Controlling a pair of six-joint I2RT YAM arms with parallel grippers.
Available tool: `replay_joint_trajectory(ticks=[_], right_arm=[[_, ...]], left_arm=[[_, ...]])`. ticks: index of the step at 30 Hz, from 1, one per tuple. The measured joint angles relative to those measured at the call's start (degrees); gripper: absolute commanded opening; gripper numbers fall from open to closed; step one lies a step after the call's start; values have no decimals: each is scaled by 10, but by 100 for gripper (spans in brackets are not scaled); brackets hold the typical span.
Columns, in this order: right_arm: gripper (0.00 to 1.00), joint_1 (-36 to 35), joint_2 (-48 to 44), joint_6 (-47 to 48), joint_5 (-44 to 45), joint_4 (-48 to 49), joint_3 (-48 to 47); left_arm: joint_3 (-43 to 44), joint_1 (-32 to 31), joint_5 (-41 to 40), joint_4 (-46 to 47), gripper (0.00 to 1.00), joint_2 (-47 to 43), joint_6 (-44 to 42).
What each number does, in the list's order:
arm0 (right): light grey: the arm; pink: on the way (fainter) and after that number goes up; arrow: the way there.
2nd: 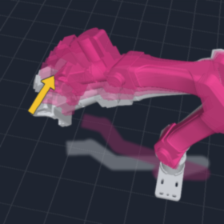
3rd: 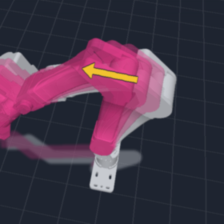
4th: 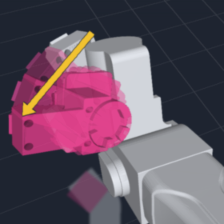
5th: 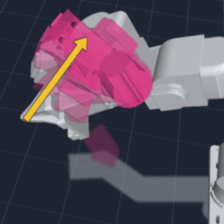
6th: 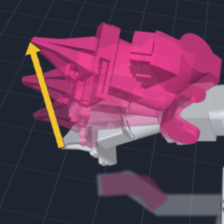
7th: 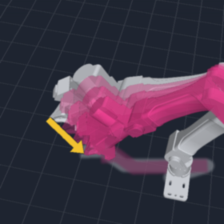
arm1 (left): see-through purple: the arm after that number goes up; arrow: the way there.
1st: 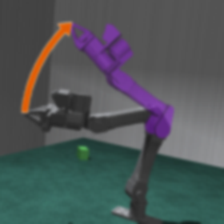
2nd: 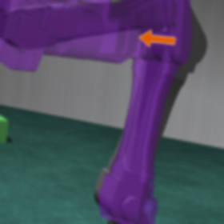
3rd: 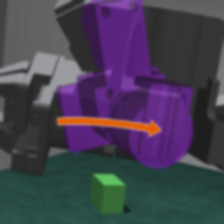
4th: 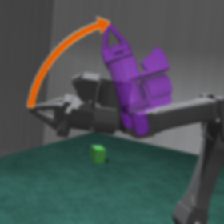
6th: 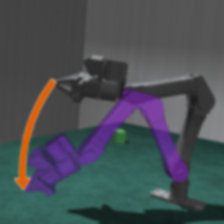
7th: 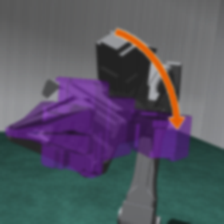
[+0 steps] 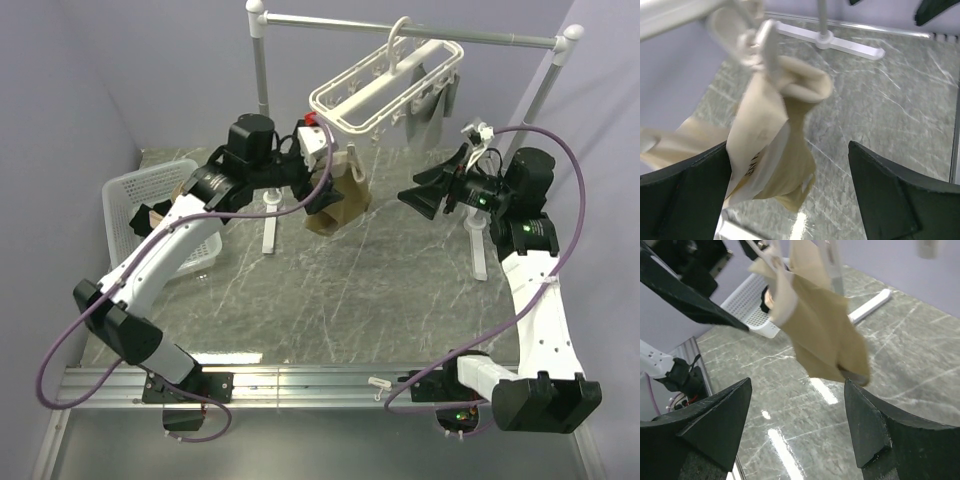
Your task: Clip the underwear to the hanger
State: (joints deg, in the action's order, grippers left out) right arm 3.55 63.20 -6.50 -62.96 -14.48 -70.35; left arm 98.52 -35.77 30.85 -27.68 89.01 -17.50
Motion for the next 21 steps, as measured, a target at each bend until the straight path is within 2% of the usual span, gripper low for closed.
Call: replay_joint_trajectory(ticks=[10, 15, 21], right_arm=[[82, 32, -54, 37, 60, -85, -4], [83, 52, -87, 46, 89, -98, 23], [86, 59, -94, 61, 132, -127, 50]], left_arm=[[-40, 50, -122, -19, 99, -98, 108], [-101, 101, -128, -40, 99, -161, 152], [-169, 164, -125, -64, 99, -194, 192]])
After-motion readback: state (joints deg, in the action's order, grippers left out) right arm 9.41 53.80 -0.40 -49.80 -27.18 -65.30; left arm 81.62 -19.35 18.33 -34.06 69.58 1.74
